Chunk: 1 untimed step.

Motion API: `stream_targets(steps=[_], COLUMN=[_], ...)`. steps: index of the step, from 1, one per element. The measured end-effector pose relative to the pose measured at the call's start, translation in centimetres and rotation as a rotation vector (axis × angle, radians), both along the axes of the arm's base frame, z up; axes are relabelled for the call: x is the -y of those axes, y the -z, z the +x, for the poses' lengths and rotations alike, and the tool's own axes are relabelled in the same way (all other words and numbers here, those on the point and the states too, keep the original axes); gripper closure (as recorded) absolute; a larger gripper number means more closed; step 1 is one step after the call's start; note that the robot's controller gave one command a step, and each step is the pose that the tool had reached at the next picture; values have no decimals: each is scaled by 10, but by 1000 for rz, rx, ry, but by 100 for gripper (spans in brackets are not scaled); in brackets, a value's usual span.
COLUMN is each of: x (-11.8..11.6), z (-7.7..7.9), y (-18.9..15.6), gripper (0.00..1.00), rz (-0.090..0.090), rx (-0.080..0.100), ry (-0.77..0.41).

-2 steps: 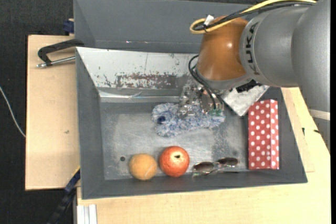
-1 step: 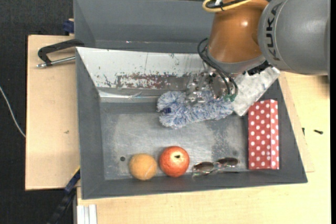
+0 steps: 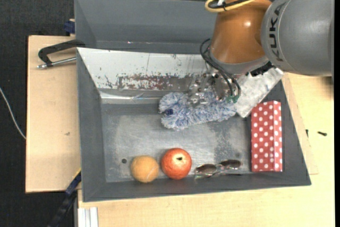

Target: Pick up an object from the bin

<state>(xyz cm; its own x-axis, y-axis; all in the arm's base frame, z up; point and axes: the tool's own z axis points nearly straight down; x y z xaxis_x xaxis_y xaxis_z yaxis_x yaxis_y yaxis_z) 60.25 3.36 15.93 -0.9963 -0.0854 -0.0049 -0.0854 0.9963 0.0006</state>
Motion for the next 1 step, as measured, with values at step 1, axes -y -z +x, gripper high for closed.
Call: stream_targets(steps=[1], x=[-5], z=[-1], y=[-99], gripper=[100], rz=[1], rx=[1], ry=[28])
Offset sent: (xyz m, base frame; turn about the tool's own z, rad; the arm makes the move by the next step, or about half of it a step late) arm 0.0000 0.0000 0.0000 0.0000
